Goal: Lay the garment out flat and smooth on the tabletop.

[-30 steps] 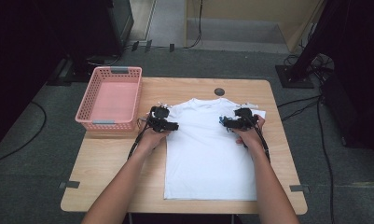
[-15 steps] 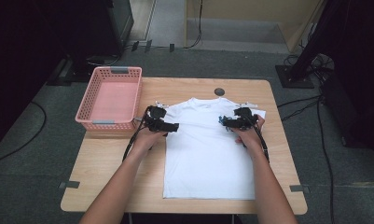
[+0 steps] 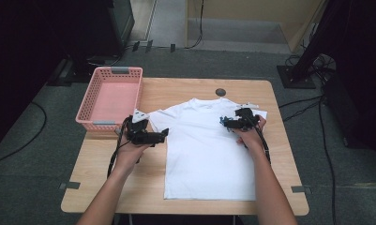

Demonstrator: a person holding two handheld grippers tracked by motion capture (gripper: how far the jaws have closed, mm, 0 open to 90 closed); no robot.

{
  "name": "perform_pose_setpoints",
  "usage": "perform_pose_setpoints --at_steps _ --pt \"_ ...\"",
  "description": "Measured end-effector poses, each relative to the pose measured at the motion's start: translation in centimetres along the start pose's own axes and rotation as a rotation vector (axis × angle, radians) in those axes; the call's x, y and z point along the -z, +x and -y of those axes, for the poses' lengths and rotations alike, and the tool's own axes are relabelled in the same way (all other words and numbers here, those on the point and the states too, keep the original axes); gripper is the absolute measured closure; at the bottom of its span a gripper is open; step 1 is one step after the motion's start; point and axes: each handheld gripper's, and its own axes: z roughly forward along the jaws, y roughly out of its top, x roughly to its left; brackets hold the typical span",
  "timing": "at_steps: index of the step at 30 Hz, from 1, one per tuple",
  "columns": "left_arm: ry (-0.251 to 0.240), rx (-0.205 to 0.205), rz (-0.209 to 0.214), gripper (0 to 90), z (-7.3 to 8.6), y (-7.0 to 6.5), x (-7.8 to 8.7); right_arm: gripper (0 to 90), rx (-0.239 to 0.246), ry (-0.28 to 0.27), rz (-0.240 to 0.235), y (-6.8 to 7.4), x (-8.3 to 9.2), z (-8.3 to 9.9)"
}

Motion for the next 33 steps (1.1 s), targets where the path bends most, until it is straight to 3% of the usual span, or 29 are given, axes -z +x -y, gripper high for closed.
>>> perform_pose_setpoints --at_steps 7,13,18,21,29,33 --pt "-0.045 0.021 -0.030 0.0 2.7 1.0 2.2 2.6 0.003 0.004 -0.004 0.0 0.0 0.0" --pt "-0.052 0.014 -0.059 0.0 5.3 1.9 3.7 2.5 0.002 0.005 -0.004 0.0 0.0 0.0" --pt "-0.064 0.041 -0.084 0.0 7.2 3.2 5.0 2.5 0.003 0.004 -0.004 0.0 0.0 0.0" --pt "-0.053 0.058 -0.095 0.0 8.5 4.0 5.7 2.5 0.002 0.004 -0.004 0.0 0.0 0.0" --pt "-0.029 0.052 -0.165 0.0 10.8 5.5 7.3 2.6 0.002 0.005 -0.004 0.0 0.0 0.0" --pt "-0.012 0.082 -0.181 0.0 12.0 6.5 7.9 2.5 0.002 0.005 -0.004 0.0 0.0 0.0"
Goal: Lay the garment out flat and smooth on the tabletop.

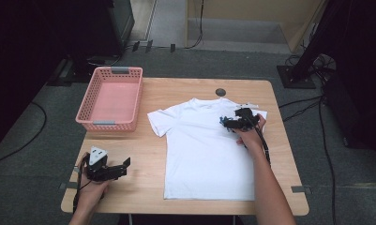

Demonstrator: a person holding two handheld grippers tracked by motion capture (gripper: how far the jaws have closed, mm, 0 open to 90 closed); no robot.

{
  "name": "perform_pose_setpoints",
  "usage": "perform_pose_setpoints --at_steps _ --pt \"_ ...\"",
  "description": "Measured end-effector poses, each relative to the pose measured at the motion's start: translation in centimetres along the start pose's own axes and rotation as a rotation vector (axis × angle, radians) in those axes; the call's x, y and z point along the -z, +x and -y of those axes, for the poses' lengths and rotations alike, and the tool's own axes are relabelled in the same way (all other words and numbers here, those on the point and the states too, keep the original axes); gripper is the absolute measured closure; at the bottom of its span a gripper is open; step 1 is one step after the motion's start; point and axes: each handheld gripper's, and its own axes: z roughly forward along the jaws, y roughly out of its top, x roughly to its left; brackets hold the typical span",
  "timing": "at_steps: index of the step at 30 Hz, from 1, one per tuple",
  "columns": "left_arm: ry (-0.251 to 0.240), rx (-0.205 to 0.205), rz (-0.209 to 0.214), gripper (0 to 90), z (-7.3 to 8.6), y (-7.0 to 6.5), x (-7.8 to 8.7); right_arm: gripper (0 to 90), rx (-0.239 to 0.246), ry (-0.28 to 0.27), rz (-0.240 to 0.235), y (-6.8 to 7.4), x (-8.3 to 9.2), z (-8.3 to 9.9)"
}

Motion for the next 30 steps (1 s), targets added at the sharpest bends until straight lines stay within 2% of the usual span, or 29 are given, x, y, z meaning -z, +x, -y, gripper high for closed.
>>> perform_pose_setpoints --at_steps 6,9,12,14,16,20,26,30 --pt "0.022 -0.008 -0.062 0.0 1.4 1.2 0.6 2.5 -0.001 0.000 0.000 0.0 0.0 0.0" --pt "0.101 0.001 -0.055 0.0 1.9 1.8 0.6 2.5 -0.001 0.001 0.001 0.0 0.0 0.0" --pt "0.105 -0.020 -0.089 0.0 2.1 2.1 0.9 2.5 -0.001 0.000 0.001 0.0 0.0 0.0" --pt "0.142 -0.017 -0.115 0.0 2.2 2.5 0.9 2.5 -0.001 0.000 0.001 0.0 0.0 0.0" --pt "0.149 -0.019 -0.141 0.0 2.4 2.8 1.2 2.5 -0.001 0.000 0.001 0.0 0.0 0.0" --pt "0.150 -0.009 -0.154 0.0 2.8 3.6 1.8 2.5 -0.001 0.001 0.000 0.0 0.0 0.0" --pt "0.145 0.027 -0.196 0.0 3.4 5.4 3.1 2.5 0.003 0.002 -0.003 0.0 0.0 0.0" --pt "0.145 0.028 -0.197 0.0 3.5 5.6 3.2 2.5 0.011 0.012 -0.009 -0.1 0.0 -0.2"
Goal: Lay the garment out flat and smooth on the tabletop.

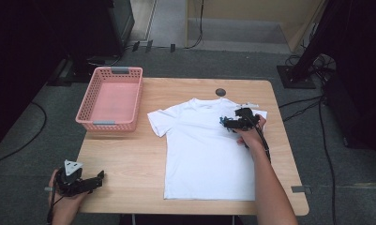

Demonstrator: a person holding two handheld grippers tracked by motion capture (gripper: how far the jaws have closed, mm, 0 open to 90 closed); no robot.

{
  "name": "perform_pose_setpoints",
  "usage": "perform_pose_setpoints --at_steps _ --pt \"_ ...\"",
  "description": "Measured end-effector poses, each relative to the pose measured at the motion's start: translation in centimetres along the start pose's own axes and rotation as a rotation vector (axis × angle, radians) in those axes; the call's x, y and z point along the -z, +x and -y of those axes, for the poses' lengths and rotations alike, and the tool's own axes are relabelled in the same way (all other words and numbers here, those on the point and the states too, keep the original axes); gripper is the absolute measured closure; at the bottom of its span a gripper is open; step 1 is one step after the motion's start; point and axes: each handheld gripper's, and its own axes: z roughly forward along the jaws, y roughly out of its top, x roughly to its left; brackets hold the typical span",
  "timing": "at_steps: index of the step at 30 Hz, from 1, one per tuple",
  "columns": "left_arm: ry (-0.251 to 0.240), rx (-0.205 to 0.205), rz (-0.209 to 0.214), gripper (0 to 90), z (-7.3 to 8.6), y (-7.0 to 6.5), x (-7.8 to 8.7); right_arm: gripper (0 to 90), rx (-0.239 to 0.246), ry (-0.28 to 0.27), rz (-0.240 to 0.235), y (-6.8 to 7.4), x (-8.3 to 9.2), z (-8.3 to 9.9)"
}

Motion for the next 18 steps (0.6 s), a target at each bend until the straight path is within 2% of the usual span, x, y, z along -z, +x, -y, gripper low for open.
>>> perform_pose_setpoints --at_steps 2,9,14,18 --pt "0.000 -0.001 0.002 0.0 0.0 0.0 0.0 2.8 0.000 0.011 0.002 0.1 0.1 -0.2" --pt "-0.001 -0.001 0.004 0.0 -0.1 0.0 -0.1 2.2 0.024 -0.023 -0.030 1.5 1.8 -0.9" --pt "0.000 -0.001 0.004 0.0 -0.1 0.0 -0.1 2.0 0.003 -0.043 -0.034 1.4 3.4 -1.2" --pt "-0.002 -0.001 0.004 0.0 -0.1 0.0 -0.1 2.0 -0.004 -0.038 -0.010 1.1 4.8 -1.1"
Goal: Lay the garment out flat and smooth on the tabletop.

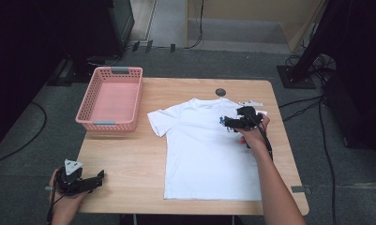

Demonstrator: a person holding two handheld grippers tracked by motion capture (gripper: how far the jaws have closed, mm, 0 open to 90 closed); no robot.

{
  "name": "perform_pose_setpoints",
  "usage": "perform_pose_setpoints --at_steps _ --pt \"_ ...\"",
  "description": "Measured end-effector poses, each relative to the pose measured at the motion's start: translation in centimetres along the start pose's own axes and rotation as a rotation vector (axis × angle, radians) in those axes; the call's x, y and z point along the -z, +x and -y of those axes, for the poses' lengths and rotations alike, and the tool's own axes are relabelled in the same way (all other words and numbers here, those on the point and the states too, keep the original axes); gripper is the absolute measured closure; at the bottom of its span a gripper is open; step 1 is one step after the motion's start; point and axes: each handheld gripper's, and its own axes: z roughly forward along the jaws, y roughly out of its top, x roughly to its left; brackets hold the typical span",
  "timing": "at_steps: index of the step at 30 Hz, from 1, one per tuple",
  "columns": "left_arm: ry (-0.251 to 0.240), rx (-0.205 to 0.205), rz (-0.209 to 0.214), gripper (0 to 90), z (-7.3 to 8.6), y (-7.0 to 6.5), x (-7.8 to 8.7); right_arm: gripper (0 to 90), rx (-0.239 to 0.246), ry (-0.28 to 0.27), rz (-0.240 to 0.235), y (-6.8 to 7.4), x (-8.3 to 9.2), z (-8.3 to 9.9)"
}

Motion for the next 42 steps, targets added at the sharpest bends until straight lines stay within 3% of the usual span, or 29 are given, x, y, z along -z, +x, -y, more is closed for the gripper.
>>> perform_pose_setpoints --at_steps 17,30,42 --pt "0.001 -0.002 0.001 0.0 0.0 0.0 0.0 1.7 0.000 -0.047 -0.014 -0.9 4.4 1.7" --pt "0.001 -0.002 0.001 0.0 0.0 0.0 0.0 1.7 -0.003 -0.050 -0.014 -1.9 6.7 4.7" --pt "0.000 -0.001 0.001 0.0 0.0 0.0 0.0 1.6 -0.036 -0.042 -0.002 -3.1 7.9 7.6"
